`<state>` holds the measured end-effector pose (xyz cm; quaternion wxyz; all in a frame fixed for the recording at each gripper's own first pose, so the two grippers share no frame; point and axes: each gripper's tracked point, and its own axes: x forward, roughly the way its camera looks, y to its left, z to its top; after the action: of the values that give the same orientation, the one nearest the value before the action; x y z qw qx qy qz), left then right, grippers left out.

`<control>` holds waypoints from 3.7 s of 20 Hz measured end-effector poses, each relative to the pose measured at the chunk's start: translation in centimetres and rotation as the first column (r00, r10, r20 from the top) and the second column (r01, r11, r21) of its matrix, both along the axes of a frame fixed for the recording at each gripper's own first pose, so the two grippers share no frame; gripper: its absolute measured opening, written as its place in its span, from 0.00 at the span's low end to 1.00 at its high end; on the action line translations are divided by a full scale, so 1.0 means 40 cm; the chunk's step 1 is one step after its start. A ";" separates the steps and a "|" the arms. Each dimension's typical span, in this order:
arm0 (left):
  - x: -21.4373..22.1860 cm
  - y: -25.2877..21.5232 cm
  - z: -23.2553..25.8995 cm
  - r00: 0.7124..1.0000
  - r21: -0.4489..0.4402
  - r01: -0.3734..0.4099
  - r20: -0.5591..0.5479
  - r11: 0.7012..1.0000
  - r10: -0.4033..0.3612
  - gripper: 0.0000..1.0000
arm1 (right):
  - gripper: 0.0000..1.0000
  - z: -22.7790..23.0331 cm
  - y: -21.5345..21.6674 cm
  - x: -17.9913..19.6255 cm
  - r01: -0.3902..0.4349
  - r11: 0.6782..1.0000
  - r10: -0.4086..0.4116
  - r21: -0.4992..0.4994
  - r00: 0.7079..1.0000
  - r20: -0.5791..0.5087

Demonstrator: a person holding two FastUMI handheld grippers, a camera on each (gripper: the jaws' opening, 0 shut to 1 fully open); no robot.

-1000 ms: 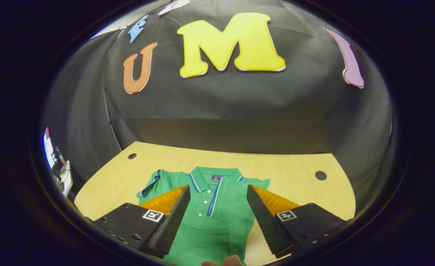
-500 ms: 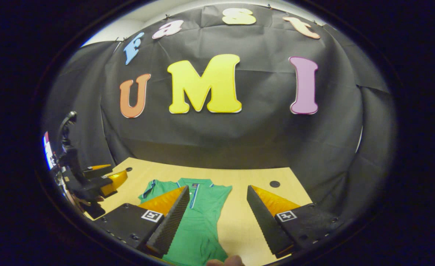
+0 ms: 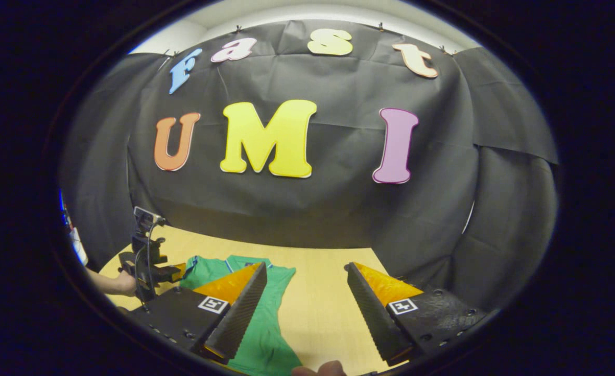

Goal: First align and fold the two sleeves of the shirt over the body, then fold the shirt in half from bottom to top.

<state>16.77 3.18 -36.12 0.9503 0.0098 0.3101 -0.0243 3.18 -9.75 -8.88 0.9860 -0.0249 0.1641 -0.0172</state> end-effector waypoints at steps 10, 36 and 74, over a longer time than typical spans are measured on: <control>0.022 0.038 -0.163 0.994 0.000 0.019 -0.104 1.000 -0.019 0.82 | 0.98 -0.047 0.029 -0.029 0.020 0.999 -0.022 -0.032 0.998 -0.065; 0.132 -0.375 0.088 0.987 -0.181 0.161 0.038 0.970 -0.156 0.08 | 0.97 -0.028 -0.067 -0.087 0.109 0.993 -0.107 0.052 0.993 -0.044; -0.682 -0.075 0.191 0.976 -0.105 0.081 -0.191 0.991 -0.101 1.00 | 0.96 -0.480 -0.023 -0.259 -0.304 0.953 0.277 0.018 0.843 -0.461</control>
<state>-10.50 0.18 -28.46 0.9125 -0.0245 0.3997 -0.0836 -7.20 -10.69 -28.06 0.9092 -0.0802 0.3860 0.1340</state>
